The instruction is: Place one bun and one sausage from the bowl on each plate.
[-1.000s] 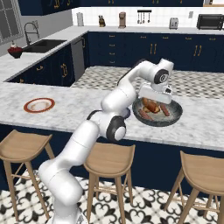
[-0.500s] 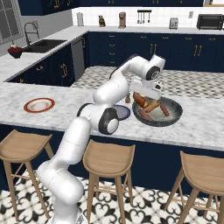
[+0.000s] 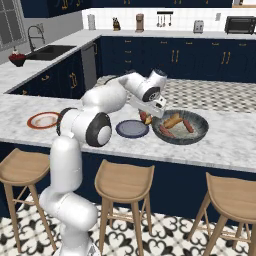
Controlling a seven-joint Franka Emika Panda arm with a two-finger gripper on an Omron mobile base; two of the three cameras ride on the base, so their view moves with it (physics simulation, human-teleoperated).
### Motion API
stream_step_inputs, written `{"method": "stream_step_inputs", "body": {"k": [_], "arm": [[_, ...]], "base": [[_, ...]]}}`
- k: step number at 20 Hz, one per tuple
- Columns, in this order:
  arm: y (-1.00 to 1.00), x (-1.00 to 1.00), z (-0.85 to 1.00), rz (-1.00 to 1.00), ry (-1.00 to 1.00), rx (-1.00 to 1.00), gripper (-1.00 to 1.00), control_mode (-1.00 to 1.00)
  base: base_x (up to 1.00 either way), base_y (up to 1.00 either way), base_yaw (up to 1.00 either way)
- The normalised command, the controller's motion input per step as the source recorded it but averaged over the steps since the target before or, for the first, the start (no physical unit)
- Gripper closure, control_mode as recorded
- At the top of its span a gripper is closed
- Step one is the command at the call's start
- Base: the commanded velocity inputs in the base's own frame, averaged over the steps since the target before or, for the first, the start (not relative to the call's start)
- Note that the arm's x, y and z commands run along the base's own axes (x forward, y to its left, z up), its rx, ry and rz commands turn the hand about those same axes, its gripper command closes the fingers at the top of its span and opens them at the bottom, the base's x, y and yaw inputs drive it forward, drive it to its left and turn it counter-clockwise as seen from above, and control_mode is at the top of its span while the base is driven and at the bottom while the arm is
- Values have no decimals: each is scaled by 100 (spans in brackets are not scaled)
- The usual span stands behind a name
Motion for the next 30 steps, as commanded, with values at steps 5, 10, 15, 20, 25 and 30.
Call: {"method": "stream_step_inputs", "body": {"k": [5, 10, 15, 20, 25, 30], "arm": [[64, 11, 0, 0, 0, -7, 100, -100], [28, 31, 0, 0, 0, -2, 100, -100], [0, 47, -3, -9, 1, -3, 100, -100], [0, 24, -34, -15, 5, -1, 100, -100], [-3, 4, -48, -6, 2, 0, 100, -100], [-1, 44, -14, -1, 0, 0, 100, -100]], "base": [[0, 0, 0], [0, 0, 0], [0, 0, 0], [0, 0, 0], [0, 0, 0], [0, 0, 0]]}}
